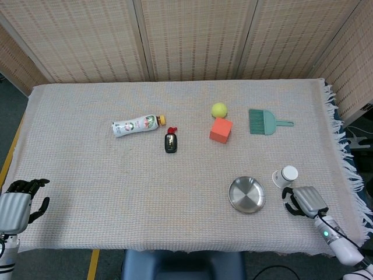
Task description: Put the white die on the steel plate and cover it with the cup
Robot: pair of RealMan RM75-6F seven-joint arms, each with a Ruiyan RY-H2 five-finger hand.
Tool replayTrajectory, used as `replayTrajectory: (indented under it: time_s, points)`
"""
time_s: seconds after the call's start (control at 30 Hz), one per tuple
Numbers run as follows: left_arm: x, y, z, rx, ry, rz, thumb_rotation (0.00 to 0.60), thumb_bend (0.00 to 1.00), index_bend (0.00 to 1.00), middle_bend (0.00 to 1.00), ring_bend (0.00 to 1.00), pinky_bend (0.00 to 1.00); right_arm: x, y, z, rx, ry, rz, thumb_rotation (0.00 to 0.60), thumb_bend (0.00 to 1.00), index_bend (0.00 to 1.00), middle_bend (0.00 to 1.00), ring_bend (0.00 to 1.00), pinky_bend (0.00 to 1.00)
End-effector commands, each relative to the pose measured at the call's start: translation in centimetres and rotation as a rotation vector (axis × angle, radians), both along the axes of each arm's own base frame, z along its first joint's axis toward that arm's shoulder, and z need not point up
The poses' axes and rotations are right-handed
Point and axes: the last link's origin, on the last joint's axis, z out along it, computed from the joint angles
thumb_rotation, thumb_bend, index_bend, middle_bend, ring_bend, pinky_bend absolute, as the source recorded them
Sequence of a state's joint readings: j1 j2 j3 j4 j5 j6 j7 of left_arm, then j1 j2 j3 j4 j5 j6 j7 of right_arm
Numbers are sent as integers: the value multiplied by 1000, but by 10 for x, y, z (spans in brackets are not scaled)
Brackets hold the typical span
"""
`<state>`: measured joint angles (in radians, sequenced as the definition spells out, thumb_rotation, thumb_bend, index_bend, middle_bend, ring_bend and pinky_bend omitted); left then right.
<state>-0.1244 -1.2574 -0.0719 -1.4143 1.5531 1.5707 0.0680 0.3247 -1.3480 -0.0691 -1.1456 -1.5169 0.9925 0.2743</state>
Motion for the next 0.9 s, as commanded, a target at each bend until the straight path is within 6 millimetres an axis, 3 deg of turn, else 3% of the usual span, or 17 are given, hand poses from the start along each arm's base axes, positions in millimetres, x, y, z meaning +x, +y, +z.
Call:
replayTrajectory:
  time_s: [0.03,0.5,0.9]
  points:
    - [0,0,0,0,4,0,600,368,332,399,395,306,1,-1,-1,-1,-12,1,600,240,456,833,723,989]
    - [0,1,0,2,2,-2,600,368,332,403,404,303,6,3,9,-3,-22,20,600,233,456,833,723,989]
    - [0,1,0,1,3,-1,600,367,332,405,413,302,0,3,2,14,16,-2,600,175,445,833,723,989]
